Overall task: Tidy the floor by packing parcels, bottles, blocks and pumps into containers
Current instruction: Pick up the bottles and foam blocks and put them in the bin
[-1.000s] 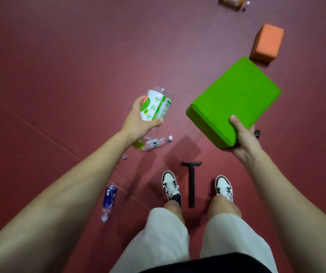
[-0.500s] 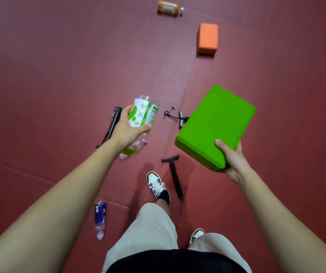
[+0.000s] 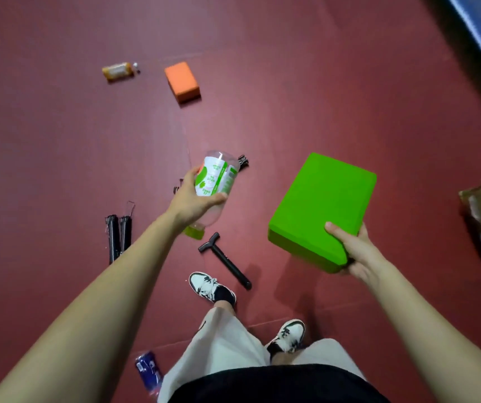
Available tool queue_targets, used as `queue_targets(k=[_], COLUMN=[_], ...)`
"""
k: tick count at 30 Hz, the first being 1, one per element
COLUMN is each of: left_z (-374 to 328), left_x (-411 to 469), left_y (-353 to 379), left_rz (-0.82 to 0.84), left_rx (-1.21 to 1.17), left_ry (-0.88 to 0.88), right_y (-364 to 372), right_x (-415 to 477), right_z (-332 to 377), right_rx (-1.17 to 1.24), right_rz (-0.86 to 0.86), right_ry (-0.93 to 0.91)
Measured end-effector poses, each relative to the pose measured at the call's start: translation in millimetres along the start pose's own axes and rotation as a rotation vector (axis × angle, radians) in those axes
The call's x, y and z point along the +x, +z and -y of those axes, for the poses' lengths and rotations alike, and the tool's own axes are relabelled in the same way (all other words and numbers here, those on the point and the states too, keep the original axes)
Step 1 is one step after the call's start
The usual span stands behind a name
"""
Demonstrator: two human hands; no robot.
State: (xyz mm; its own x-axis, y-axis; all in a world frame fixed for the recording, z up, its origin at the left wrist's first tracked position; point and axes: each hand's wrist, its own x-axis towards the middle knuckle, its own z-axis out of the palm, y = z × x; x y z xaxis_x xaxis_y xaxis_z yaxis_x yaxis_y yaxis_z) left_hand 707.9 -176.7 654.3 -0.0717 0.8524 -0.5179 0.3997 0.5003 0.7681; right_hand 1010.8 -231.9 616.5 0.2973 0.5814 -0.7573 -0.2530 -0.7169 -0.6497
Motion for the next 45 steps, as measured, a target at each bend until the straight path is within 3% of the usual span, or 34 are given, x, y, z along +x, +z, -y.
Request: queue_targets(k=[4, 12, 20, 25, 32, 45], left_z=[-40.6, -120.6, -177.5, -199.2, -236.8, -336.8], left_x=[-10.9, -55.1, -96.2, -127.1, -140.9, -166.8], left_y=[79.1, 219.6, 338.5, 411.2, 515.1, 719.8], left_rz=[0.058, 0.328, 0.481, 0.659, 0.853, 1.150], left_rx=[0.030, 0.197, 0.385, 0.529, 0.636, 0.628], left_ry=[0.086, 0.323, 0.520, 0.638, 0.684, 0.735], right_y=[-90.8, -233.0, -329.1, -373.1, -433.8, -572.1], right_x=[-19.3, -50.1, -94.6, -110.1, -111.8, -98.2], right_z=[4.5, -24.0, -62.0, -82.7, -88.2, -47.3], right_rx=[0.060, 0.198, 0.321, 0.399, 0.546, 0.764], right_rz=[-0.041, -0.182, -0.371, -0.482, -0.635, -0.873], right_ry=[-0.052, -0.166, -0.223, -0.210, -0.184, -0.073])
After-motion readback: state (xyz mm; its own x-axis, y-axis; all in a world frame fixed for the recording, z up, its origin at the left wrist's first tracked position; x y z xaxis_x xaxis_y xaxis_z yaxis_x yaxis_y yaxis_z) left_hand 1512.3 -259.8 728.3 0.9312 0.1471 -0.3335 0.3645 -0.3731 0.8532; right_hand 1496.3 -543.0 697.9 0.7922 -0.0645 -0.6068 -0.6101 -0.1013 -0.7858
